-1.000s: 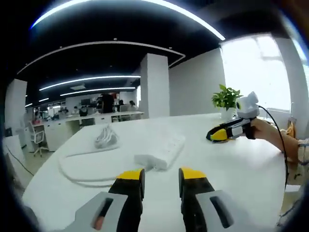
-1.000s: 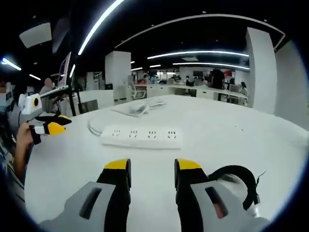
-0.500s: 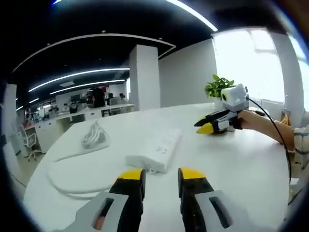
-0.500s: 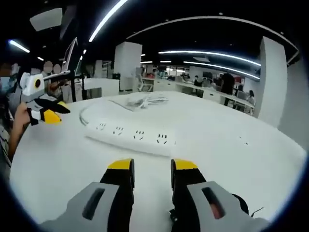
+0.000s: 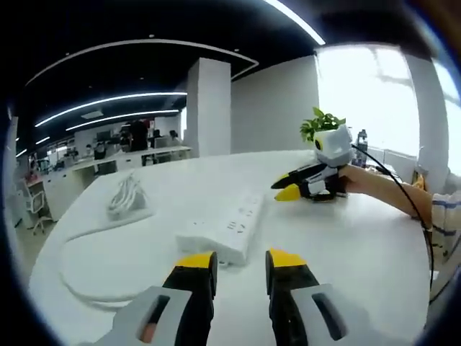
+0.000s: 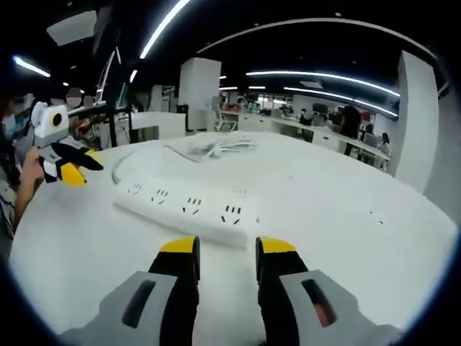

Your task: Straighten the power strip on the desk, plug the charger into it

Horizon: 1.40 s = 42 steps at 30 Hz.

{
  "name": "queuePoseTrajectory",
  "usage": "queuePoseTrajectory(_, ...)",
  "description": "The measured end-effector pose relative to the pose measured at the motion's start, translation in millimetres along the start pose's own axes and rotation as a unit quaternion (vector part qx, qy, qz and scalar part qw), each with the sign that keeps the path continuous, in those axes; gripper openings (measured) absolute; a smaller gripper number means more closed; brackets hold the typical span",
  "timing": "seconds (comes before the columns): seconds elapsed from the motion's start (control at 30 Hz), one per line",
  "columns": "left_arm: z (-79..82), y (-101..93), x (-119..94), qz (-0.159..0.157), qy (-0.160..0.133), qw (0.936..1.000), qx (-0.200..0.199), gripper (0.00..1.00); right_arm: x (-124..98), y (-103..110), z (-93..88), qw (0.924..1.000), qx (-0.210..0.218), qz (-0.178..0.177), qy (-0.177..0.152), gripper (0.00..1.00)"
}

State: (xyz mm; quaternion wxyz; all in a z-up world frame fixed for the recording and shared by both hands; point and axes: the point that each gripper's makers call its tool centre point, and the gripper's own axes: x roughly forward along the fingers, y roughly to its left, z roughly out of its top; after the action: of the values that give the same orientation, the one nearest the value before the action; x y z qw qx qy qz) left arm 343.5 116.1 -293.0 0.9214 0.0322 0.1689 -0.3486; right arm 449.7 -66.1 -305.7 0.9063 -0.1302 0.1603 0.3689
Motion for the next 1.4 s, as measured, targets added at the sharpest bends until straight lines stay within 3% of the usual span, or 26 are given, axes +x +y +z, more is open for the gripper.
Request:
queuePoseTrajectory(0.17,0.9,-5.9,7.0,-0.017,0.018,0.9997,0.005,0.27,4.2,-4.1,1.4,0.9998,-0.011,0.017,0.003,0.31)
queuePoseTrajectory(0.3,-0.2,-3.3,11.5,-0.008,0.034,0.9992,0.021,0.27,9.4,-3.1,-2.2,0.9992,-0.023,0.031,0.011,0.32)
queuePoseTrajectory(0.5,-7.1,-3.4,19.5,-0.021,0.057,0.9981,-0.001,0.27,16.3,-3.2,-6.6,0.9987,-0.016,0.046,0.014,0.32)
queuePoseTrajectory(0.77,-9.9,-1.4,31.5,-0.023,0.051,0.9984,-0.011,0.27,21.4,-2.8,0.6,0.9979,-0.007,0.064,-0.006,0.31)
queuePoseTrajectory(0.87,-9.1,-4.7,34.4,-0.034,0.041,0.998,-0.035,0.27,23.4,-1.3,1.4,0.9977,-0.01,0.067,-0.005,0.31)
queuePoseTrajectory(1.4,-15.4,2.2,38.7,-0.024,0.046,0.9984,-0.023,0.27,25.1,-1.9,4.5,0.9974,-0.002,0.07,-0.016,0.34)
